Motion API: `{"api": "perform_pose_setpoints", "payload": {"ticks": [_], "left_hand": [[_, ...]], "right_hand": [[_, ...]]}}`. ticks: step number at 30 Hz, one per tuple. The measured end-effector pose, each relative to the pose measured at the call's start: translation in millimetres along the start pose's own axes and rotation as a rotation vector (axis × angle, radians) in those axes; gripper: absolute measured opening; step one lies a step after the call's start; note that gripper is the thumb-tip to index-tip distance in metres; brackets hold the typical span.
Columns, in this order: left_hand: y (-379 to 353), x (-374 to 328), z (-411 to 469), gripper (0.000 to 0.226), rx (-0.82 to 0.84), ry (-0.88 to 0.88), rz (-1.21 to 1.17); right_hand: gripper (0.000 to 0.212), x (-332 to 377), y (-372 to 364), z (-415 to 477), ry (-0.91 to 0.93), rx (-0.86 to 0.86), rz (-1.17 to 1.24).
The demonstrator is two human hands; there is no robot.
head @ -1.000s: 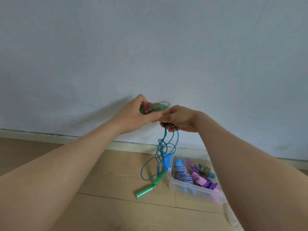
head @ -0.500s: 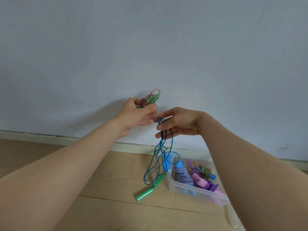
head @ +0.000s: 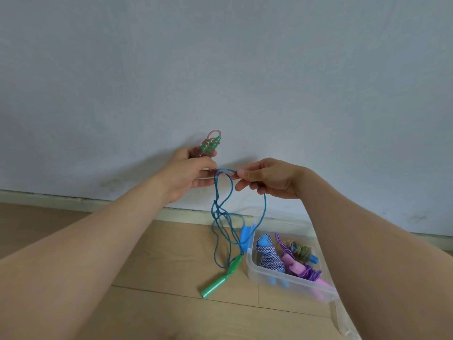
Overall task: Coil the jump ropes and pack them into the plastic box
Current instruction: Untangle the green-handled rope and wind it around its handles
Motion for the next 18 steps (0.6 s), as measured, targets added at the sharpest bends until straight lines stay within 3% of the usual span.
{"api": "perform_pose_setpoints", "payload": {"ticks": [7,16,18], "left_hand": [[9.1,1.9,-2.3,0.023,-0.012,0.025,0.127],[14.0,-0.7,-2.4,0.026,0.025,-0.014,0.148],[13.0,-1.0,-2.3,0.027,0.043,-0.019,0.117]], "right_hand": [[0.024,10.2,3.2,7.4,0.028,-0.174,-0.011],[0.014,22.7,-11.8,17.0,0.103,-0.244,-0.204],[0.02,29.4,-18.3,19.5,0.081,-0.218,-0.269]]}}
Point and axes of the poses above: each hand's wrist, its own z-axis towards the middle knuckle, its own y-axis out of the back of the hand, x = y × z, the point moved 3 cm from there along z, towards the middle knuckle, and after that the axes turned 5 degrees about -z, right-handed, at the moved point
